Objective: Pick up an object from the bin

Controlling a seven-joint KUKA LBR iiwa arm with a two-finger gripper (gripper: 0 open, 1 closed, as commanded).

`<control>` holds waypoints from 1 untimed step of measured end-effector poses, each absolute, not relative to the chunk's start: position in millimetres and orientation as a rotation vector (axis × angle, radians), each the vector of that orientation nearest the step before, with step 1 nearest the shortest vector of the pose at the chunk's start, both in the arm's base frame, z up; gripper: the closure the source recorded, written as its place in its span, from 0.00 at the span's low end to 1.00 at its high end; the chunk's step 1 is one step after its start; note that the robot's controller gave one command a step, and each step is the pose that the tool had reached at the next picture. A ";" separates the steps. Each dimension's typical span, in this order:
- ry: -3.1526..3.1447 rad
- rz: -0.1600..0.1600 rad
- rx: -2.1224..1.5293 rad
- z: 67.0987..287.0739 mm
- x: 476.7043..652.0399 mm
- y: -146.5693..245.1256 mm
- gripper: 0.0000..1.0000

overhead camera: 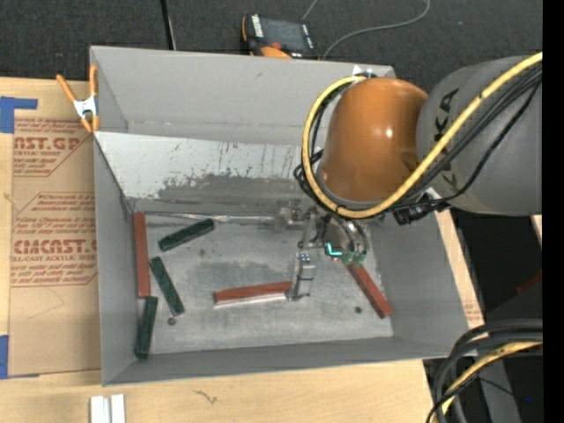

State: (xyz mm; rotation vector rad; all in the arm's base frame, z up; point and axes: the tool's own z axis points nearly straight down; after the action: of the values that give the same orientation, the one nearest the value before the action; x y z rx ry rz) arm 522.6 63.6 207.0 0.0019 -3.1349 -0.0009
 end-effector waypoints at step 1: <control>-3.110 -0.001 0.420 66.7 499.4 88.6 0.00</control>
Offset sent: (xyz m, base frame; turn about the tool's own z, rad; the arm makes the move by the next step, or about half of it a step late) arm -0.0217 0.0244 -0.1370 -0.2660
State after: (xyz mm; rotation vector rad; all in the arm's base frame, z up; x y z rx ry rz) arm 499.4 88.6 66.7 0.4195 -3.1096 -0.0015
